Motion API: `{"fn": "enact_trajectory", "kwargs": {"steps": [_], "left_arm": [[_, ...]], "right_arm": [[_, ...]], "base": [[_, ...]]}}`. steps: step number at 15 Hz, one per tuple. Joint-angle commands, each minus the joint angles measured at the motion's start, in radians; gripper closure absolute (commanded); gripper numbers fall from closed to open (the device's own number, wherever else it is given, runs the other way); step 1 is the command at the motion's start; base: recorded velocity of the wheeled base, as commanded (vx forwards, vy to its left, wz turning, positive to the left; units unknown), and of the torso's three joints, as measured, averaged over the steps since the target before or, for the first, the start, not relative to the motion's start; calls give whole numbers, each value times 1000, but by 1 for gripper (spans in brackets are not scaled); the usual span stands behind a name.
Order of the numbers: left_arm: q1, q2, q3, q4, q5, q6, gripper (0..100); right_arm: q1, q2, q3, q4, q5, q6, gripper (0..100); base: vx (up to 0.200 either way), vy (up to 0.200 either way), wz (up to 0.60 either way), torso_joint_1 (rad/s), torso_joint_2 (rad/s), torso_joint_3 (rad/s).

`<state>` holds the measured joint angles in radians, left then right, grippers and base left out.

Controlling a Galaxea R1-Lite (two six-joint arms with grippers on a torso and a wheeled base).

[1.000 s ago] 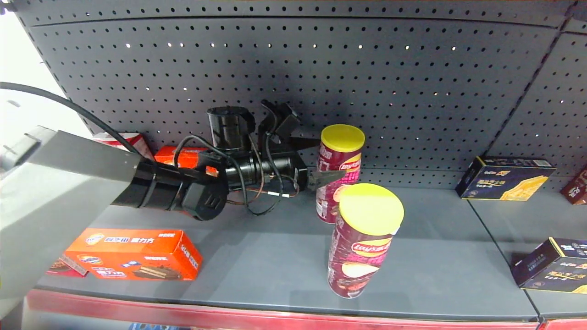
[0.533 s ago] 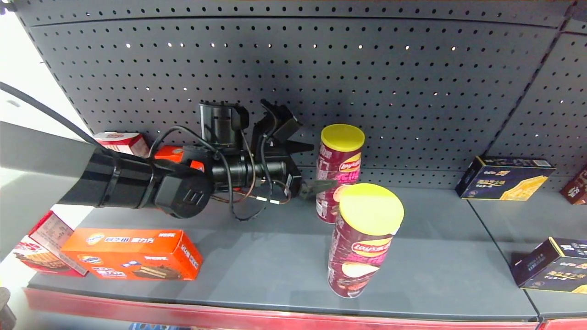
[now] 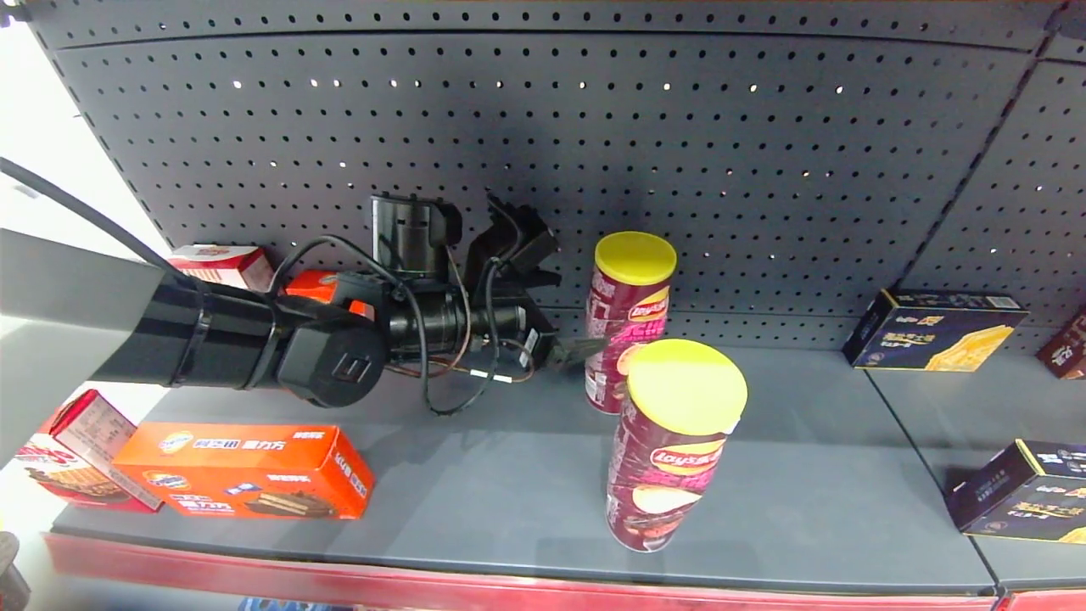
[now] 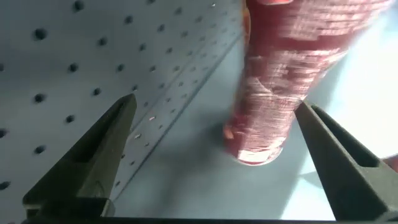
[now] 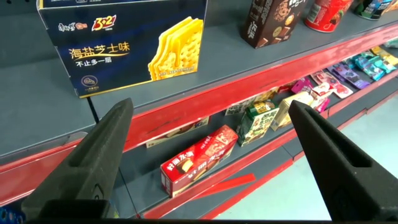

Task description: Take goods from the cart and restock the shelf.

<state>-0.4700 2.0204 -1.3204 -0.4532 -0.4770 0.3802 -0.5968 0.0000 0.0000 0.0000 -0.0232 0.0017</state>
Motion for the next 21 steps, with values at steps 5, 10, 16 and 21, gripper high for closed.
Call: {"fn": "enact_trajectory", "kwargs": {"steps": [5, 10, 16, 21], "left_arm": [[2, 21, -10, -2, 83, 2, 0], [10, 21, -11, -1, 126, 2, 0], [13, 20, -2, -1, 170, 0, 0], [27, -29, 47, -1, 207, 0, 0]], "right_arm": [[0, 0, 0, 0, 0, 0, 0], [0, 0, 0, 0, 0, 0, 0], [0, 0, 0, 0, 0, 0, 0], [0, 0, 0, 0, 0, 0, 0]], "base": [[0, 0, 0, 0, 0, 0], [0, 0, 0, 0, 0, 0], [0, 0, 0, 0, 0, 0], [0, 0, 0, 0, 0, 0]]}}
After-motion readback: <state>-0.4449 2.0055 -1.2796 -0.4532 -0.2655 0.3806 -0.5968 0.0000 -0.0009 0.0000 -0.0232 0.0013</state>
